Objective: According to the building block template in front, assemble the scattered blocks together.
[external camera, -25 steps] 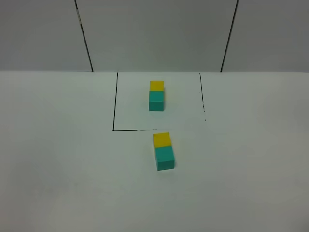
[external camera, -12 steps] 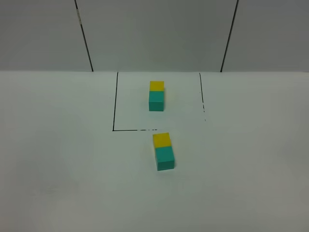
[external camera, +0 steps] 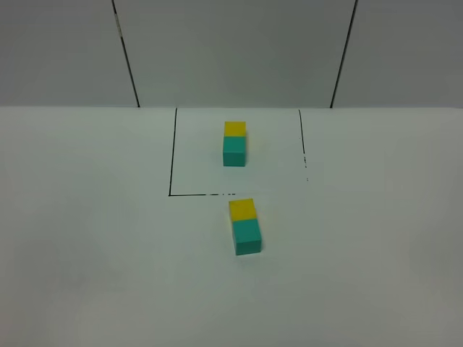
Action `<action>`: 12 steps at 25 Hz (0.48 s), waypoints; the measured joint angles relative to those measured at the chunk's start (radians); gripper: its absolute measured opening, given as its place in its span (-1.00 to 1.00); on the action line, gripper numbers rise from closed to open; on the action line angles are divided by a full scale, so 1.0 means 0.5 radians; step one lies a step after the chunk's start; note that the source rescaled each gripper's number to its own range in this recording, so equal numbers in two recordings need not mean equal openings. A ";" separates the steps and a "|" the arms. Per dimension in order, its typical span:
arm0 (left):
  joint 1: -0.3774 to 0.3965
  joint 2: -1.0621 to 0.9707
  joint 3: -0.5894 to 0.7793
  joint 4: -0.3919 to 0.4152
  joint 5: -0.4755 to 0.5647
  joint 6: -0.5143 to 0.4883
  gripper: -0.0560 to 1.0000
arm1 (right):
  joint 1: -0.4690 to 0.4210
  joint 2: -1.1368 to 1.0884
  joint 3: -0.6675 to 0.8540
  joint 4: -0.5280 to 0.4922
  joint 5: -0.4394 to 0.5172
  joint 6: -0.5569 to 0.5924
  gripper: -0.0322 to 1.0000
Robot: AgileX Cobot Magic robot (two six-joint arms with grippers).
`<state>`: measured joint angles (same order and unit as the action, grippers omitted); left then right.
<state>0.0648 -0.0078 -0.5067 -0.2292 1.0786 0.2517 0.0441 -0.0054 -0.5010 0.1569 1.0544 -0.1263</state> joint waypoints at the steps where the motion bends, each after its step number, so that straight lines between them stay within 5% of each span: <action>1: 0.000 0.000 0.000 0.000 0.000 0.000 0.83 | 0.000 -0.001 0.000 0.002 0.002 0.000 1.00; 12: 0.000 0.000 0.000 0.000 0.000 0.000 0.83 | 0.000 -0.003 0.000 0.008 0.004 0.000 1.00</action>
<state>0.0648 -0.0078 -0.5067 -0.2292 1.0786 0.2517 0.0441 -0.0071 -0.5010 0.1607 1.0564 -0.1263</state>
